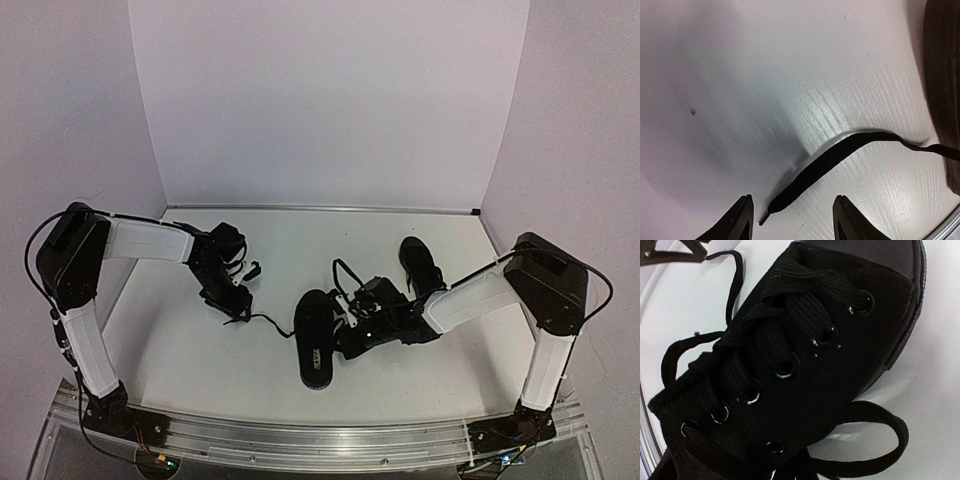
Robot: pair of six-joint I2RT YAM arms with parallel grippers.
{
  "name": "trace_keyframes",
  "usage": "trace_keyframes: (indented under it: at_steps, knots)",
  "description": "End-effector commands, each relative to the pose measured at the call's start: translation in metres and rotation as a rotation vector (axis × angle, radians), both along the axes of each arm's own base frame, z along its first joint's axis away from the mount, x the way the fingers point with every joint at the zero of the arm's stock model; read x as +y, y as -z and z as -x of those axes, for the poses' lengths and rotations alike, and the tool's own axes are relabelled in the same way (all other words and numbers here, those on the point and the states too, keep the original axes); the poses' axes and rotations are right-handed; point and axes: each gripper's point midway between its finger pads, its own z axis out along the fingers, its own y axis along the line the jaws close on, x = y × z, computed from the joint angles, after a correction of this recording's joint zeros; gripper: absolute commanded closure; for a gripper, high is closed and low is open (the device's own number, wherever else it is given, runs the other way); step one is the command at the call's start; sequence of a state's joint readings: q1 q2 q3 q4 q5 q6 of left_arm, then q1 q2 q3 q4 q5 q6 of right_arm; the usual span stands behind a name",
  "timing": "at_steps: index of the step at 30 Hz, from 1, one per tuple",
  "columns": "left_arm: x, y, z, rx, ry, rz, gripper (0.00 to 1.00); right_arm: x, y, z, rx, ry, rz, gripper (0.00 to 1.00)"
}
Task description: Tie the shoes
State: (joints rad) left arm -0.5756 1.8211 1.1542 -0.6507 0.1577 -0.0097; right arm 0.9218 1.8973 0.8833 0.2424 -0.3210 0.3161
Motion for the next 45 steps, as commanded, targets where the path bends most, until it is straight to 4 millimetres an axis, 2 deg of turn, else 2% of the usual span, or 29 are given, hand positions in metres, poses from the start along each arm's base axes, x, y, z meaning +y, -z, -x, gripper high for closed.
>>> trace_keyframes:
  at_steps: [1, 4, 9, 12, 16, 17, 20, 23, 27, 31, 35, 40, 45]
  knots:
    - [-0.003, 0.007, 0.0, 0.019, 0.059, -0.02, 0.44, -0.006, 0.02, 0.02, 0.06, -0.032, 0.048, 1.0]
    - [-0.003, 0.015, 0.005, 0.031, 0.073, -0.035, 0.44, -0.006, 0.021, 0.019, 0.056, -0.032, 0.051, 1.0]
    - [-0.015, 0.028, 0.021, 0.028, 0.158, -0.09, 0.5, -0.004, 0.021, 0.019, 0.059, -0.033, 0.048, 1.0]
    - [-0.02, 0.041, 0.034, 0.056, 0.193, -0.134, 0.63, -0.002, 0.019, 0.018, 0.058, -0.035, 0.042, 1.0]
    - [-0.018, 0.048, 0.042, 0.086, 0.169, -0.135, 0.91, -0.004, 0.012, 0.018, 0.053, -0.025, 0.031, 1.0]
    - [-0.02, 0.044, 0.042, 0.078, 0.157, -0.123, 0.96, -0.006, 0.01, 0.017, 0.048, -0.015, 0.032, 1.0]
    - [-0.025, 0.02, 0.036, 0.025, 0.093, -0.06, 1.0, -0.015, -0.002, 0.016, 0.031, 0.025, 0.028, 1.0]
    - [-0.026, -0.028, 0.023, -0.088, -0.013, 0.039, 1.0, -0.032, -0.018, 0.012, 0.008, 0.087, 0.029, 1.0]
    - [-0.007, -0.088, 0.013, -0.232, -0.179, 0.152, 1.0, -0.07, -0.045, 0.003, -0.021, 0.226, 0.02, 1.0]
    - [0.015, -0.124, 0.016, -0.3, -0.283, 0.213, 1.0, -0.104, -0.061, 0.001, -0.039, 0.342, 0.02, 1.0]
    - [0.037, -0.132, 0.02, -0.334, -0.371, 0.192, 1.0, -0.135, -0.063, 0.001, -0.041, 0.437, 0.062, 1.0]
    - [0.077, -0.123, 0.021, -0.329, -0.524, 0.11, 1.0, -0.179, -0.074, 0.0, -0.078, 0.617, 0.095, 1.0]
    - [0.087, -0.114, 0.023, -0.307, -0.578, 0.092, 1.0, -0.214, -0.087, 0.004, -0.094, 0.806, 0.063, 1.0]
